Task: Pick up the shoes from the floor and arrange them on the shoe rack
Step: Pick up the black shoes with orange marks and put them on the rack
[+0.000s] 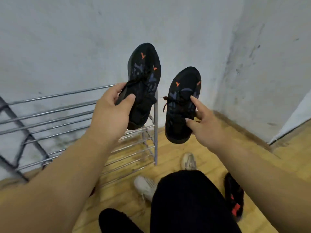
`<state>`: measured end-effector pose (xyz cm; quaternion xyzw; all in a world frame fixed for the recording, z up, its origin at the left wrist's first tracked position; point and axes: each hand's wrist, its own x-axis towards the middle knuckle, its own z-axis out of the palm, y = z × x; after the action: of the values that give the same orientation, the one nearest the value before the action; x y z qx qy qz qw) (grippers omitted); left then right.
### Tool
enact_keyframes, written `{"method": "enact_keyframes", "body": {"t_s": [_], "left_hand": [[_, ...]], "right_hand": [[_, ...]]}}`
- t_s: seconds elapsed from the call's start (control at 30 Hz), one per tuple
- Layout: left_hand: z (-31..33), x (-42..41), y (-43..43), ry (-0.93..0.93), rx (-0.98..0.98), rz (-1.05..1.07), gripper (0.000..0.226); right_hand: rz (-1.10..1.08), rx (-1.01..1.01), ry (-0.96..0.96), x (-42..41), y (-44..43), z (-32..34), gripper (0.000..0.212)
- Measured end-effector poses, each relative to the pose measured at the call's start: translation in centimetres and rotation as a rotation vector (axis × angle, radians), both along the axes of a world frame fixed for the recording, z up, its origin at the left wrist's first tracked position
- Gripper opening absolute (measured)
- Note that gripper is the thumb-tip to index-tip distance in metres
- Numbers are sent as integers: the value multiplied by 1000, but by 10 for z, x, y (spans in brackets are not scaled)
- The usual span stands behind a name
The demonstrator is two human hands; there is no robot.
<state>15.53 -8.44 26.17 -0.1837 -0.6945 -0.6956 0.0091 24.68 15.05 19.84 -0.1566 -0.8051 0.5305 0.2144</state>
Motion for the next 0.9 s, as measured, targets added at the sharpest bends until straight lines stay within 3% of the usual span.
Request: {"method": "enact_keyframes", "body": {"t_s": [0.2,0.3,0.37,0.57,0.8,0.9], "left_hand": [[-13,-34,-119,-107,225,329,33],[-20,-57,-158,-240,374,434,26],[-20,-71,-173,-297,439,484,34],[-29,-101,-192,-315,423,511,35],[-35,-110,-192,-227,294,451,25],[-32,-103,-186,-182,232,399,26]], "right_hand": [[278,-13,-3,-123,-118,37,67],[303,-39,-23,-158,-159,29,59],[296,-72,-38,-171,-179,17,56],[221,-208,26,-215,-216,17,44],[180,165,11,-223,-215,16,49],[199,155,89,-204,-207,24,44]]}}
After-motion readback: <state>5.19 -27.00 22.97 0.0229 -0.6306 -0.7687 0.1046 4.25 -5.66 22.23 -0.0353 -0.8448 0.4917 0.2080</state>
